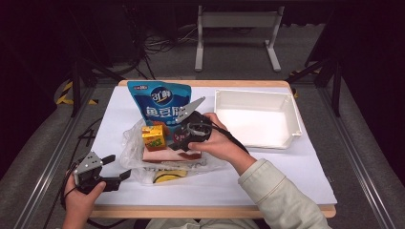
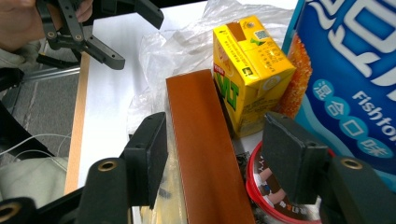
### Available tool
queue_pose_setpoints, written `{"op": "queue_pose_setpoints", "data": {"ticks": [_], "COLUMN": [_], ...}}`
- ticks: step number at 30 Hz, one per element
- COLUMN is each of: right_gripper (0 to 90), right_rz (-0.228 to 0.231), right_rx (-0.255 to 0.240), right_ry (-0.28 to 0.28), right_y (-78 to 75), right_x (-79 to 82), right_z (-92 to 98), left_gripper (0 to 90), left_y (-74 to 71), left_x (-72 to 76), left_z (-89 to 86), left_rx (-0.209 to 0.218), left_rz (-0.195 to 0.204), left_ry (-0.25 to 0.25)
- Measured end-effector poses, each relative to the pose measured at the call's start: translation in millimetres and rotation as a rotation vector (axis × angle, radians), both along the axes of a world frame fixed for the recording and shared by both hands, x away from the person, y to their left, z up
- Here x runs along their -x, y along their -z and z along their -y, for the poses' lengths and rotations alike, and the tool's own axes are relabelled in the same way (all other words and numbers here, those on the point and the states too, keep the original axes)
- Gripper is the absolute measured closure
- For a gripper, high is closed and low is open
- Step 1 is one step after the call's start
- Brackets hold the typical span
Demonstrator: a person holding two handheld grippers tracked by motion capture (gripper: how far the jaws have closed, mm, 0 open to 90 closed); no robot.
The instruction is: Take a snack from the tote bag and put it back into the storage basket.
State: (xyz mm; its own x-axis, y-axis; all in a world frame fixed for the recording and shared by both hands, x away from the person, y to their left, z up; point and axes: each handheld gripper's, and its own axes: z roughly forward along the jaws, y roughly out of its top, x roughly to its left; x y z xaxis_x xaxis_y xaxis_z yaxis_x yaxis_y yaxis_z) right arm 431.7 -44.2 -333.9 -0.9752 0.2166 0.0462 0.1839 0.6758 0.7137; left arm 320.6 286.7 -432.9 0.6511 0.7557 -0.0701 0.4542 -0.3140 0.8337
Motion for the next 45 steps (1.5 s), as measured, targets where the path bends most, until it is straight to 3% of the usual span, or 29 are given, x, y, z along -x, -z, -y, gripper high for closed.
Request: {"op": "queue_pose_setpoints", "data": {"ticks": [17, 22, 45], "right_gripper": [35.3, 33.6, 30.6], "right_rz": [-0.003, -0.009, 0.002], "right_rx": [0.056, 0.07, 0.171], "right_ry": [-0.036, -0.038, -0.074], "right_y": [17.3, 23.4, 46.5], "right_x": [-1.7, -4.0, -1.1], "right_z": [-23.7, -29.1, -48.3], "left_gripper": [15.1, 14.8, 13.6], "left_y": [3.3, 2.6, 1.7], "left_x": [-4.0, -2.8, -0.8], "left_z": [-6.5, -9.4, -14.5], "left_rx": [0.01, 0.031, 0.03], "left_rz": [-0.023, -0.021, -0.007], "left_ry": [-0.022, -0.024, -0.028]}}
